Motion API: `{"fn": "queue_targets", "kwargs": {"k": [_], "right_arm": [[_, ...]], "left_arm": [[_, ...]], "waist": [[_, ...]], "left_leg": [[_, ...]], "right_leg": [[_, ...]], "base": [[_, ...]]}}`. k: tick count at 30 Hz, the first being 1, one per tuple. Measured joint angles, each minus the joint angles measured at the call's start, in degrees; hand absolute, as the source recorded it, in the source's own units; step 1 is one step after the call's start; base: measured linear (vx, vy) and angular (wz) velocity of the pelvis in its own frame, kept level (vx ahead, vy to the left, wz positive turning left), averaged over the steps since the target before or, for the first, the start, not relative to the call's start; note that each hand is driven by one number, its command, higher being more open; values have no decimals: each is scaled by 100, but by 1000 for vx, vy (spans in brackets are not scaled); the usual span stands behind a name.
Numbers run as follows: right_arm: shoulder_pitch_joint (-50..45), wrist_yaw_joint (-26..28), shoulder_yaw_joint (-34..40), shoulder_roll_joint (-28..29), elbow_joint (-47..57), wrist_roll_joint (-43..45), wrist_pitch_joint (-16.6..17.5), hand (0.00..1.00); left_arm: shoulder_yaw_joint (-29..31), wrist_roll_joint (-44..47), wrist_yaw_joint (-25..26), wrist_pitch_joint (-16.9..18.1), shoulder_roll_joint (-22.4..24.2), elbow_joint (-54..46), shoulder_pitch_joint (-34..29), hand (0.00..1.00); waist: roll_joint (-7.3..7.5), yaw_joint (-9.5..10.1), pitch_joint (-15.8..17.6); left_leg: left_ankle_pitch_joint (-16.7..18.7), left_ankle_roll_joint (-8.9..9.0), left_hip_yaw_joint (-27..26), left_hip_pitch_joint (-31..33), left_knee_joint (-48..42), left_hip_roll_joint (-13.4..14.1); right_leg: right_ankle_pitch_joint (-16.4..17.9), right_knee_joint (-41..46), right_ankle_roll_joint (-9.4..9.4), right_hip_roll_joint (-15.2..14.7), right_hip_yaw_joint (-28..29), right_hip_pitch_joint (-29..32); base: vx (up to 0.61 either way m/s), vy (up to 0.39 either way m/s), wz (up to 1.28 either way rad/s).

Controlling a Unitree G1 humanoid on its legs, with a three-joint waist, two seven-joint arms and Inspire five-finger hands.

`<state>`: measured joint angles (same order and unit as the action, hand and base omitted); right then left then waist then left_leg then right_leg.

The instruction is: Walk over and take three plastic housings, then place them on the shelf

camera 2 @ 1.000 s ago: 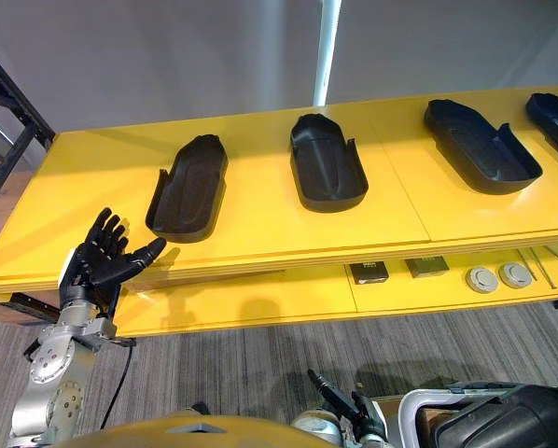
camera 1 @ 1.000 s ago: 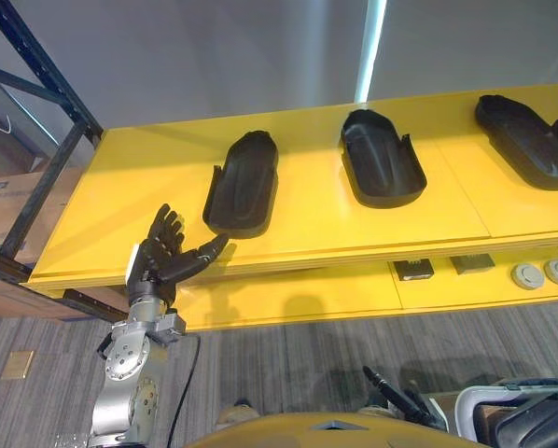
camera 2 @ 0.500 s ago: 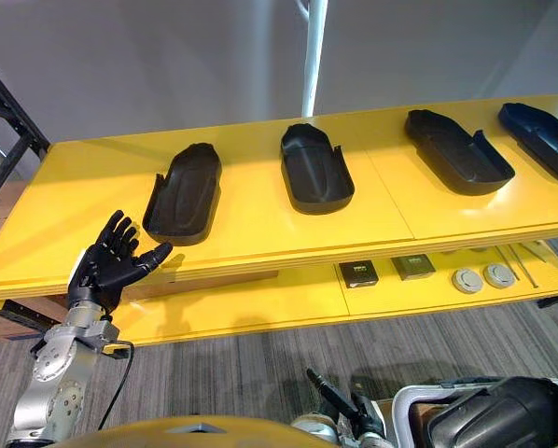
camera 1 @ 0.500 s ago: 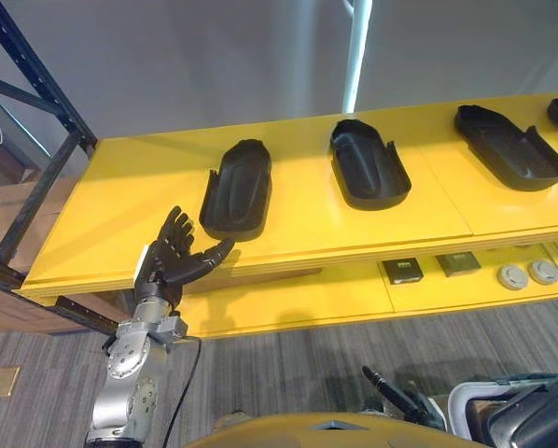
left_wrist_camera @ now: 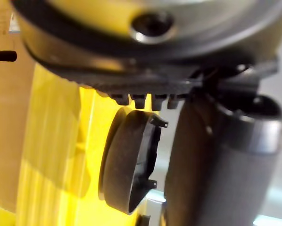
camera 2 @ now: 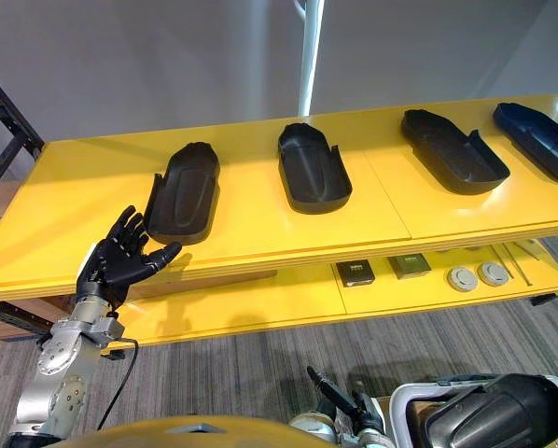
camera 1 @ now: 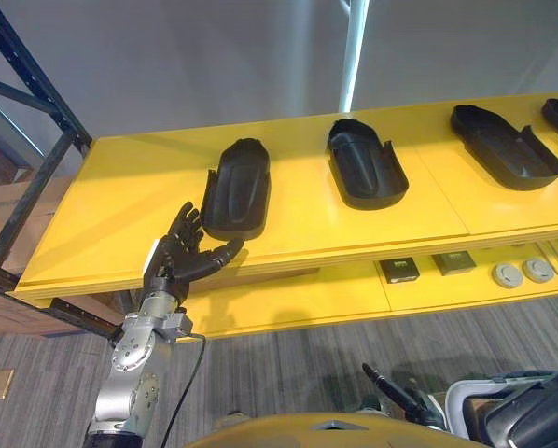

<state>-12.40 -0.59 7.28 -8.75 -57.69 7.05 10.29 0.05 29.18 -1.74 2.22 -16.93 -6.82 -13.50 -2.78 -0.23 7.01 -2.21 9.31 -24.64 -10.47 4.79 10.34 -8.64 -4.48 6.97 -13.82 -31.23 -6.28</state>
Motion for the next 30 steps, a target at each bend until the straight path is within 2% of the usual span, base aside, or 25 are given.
{"fn": "queue_targets", "kwargs": {"k": [8, 17, 21, 24, 27, 30], "right_arm": [[4, -1, 0, 0, 0, 0, -18, 100], [14, 1, 1, 0, -6, -2, -17, 100], [49, 0, 1, 0, -6, -2, -19, 100], [85, -5, 1, 0, -23, -2, -22, 100], [94, -18, 2, 0, -54, 2, -35, 100], [86, -52, 31, 0, -169, 3, -68, 100]], "left_arm": [[-39, 34, -224, -30, -131, 0, 17, 100], [-101, 34, -229, -34, -134, 0, 44, 100], [-179, -63, 112, -3, -133, -11, 66, 100], [-187, -399, 632, 48, -90, -12, 81, 100], [-110, -1019, 1089, 382, 52, -19, 71, 100], [85, -1067, 1062, 722, 193, -257, 39, 100]], "waist": [[11, -2, 8], [12, -5, 9], [16, -9, 12], [21, -38, 25], [53, -79, 91], [78, -81, 192]], "left_leg": [[1, 1, 0, 1, 0, -1], [1, 1, -2, 0, 1, -1], [1, 1, -3, 0, 1, -1], [9, 10, -24, 8, 6, 4], [12, 14, -29, 11, 20, 5], [14, 16, -29, 32, 3, 3]], "right_leg": [[0, 0, 1, -1, -1, 1], [0, -1, 0, -1, -1, 1], [1, -1, 0, -1, -2, 1], [-1, 0, 5, 0, 11, 13], [0, 1, 7, 1, 25, 15], [-31, 4, 54, 1, 30, 25]], "base": [[0, 0, 0], [0, 0, 0], [0, 0, 0], [0, 0, 0], [0, 0, 0], [0, 0, 0]]}}
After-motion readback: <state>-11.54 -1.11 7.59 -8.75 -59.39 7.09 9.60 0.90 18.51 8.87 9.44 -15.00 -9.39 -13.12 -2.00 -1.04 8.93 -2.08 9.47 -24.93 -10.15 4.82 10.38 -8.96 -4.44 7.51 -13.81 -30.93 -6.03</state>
